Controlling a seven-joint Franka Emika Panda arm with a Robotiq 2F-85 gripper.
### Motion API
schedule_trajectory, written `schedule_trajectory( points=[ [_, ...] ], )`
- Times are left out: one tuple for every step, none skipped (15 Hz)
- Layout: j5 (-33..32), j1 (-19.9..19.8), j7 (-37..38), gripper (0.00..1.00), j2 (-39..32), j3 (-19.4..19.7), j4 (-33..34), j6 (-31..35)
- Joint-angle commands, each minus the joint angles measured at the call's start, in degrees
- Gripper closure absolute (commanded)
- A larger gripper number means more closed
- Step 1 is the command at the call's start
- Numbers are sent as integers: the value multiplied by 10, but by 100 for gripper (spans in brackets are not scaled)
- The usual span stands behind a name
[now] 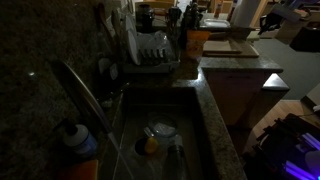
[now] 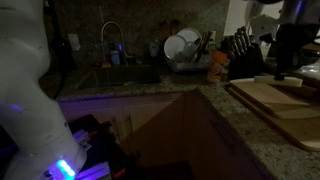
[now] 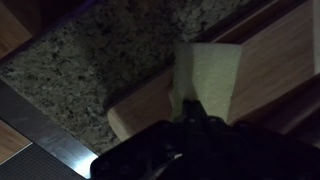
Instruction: Place the yellow sponge on the chopping board and wipe the chopping board
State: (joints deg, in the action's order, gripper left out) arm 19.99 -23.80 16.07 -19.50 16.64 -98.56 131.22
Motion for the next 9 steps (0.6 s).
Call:
schedule_trajectory(
  points=[
    [44, -4, -31, 100, 51, -5, -28, 22],
    [68, -9, -42, 100, 50, -8, -20, 21],
    [103, -15, -51, 100, 42, -11, -8, 16],
    [134, -19, -63, 100, 32, -14, 1, 17],
    [164, -22, -72, 100, 20, -17, 11, 13],
    [184, -21, -78, 100, 12, -17, 15, 14],
    [199, -18, -84, 100, 7, -18, 18, 15],
    [210, -15, -92, 100, 2, -18, 20, 14],
    [215, -12, -95, 100, -3, -20, 24, 20]
  ],
)
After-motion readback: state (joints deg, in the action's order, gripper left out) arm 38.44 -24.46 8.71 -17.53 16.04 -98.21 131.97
